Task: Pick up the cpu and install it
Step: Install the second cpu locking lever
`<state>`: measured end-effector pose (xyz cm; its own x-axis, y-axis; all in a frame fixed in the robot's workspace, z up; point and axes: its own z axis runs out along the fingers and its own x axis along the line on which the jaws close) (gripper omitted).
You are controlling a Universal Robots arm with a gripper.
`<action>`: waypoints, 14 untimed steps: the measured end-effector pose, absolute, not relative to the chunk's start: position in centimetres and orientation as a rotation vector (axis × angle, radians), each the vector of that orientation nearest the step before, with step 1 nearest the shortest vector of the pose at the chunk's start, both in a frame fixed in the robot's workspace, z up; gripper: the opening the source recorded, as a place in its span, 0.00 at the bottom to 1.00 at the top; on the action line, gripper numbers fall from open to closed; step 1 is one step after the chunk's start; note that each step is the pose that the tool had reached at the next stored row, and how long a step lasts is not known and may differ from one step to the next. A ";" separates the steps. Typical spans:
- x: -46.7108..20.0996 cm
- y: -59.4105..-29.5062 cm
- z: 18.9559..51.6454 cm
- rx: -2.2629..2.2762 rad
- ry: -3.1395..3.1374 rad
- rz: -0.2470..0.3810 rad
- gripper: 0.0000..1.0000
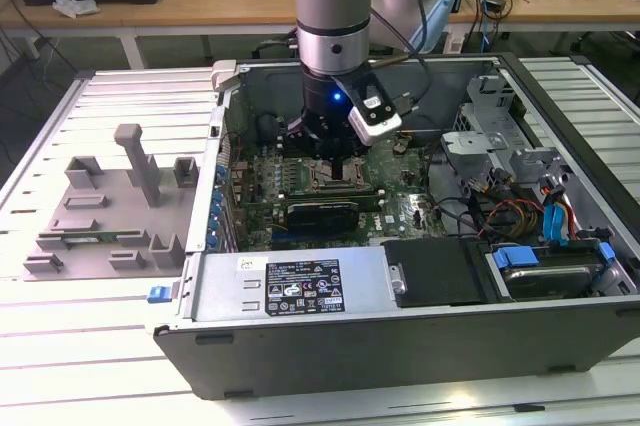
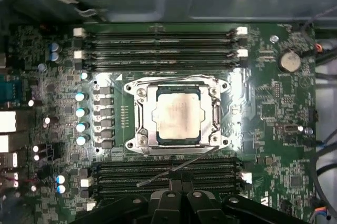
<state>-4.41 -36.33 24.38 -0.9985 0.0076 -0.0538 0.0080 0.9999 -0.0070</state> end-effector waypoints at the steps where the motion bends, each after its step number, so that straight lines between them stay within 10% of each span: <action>1: -4.5 -36.3 24.3 0.001 3.088 -0.011 0.11; 14: -5.0 -36.3 23.7 -0.011 3.088 -0.011 0.11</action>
